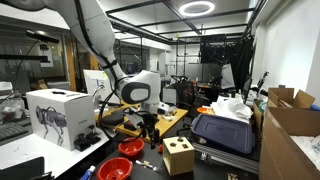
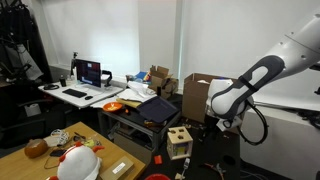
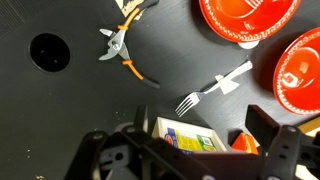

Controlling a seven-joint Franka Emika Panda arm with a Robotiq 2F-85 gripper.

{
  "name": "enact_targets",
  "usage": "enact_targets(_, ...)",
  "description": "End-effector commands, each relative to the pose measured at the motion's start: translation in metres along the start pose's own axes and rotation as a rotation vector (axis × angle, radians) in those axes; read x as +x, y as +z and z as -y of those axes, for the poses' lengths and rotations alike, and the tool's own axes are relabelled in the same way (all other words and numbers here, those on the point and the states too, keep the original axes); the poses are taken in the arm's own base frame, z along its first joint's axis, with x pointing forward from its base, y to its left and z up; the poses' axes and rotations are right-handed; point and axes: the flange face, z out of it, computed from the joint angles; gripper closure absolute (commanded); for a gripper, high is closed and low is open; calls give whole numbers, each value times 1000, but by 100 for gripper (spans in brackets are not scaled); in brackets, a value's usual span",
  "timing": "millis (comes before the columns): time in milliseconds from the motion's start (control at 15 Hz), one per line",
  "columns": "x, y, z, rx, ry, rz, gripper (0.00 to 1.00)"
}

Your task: Pick up the folk from the table and put it in the bowl

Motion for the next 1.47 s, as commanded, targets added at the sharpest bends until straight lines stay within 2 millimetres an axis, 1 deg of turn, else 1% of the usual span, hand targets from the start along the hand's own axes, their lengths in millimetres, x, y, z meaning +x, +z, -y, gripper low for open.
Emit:
enact_targets(0, -14, -40, 2, 1, -35, 54, 0)
enact_targets(400, -19, -83, 3, -7, -99, 138, 0)
enact_targets(600, -21, -102, 2, -5, -120, 146, 0)
enact_targets(800, -21, -115, 3, -5, -132, 140, 0)
enact_targets(1067, -18, -123, 2, 1, -139, 137, 0)
enact_targets(1133, -16, -123, 1, -4, -108, 132, 0)
enact_targets(1200, -15, -122, 0, -3, -100, 135, 0)
enact_targets(1267, -14, -114, 3, 0, -116, 125, 0)
enact_targets(1400, -13, -114, 1, -1, -112, 125, 0)
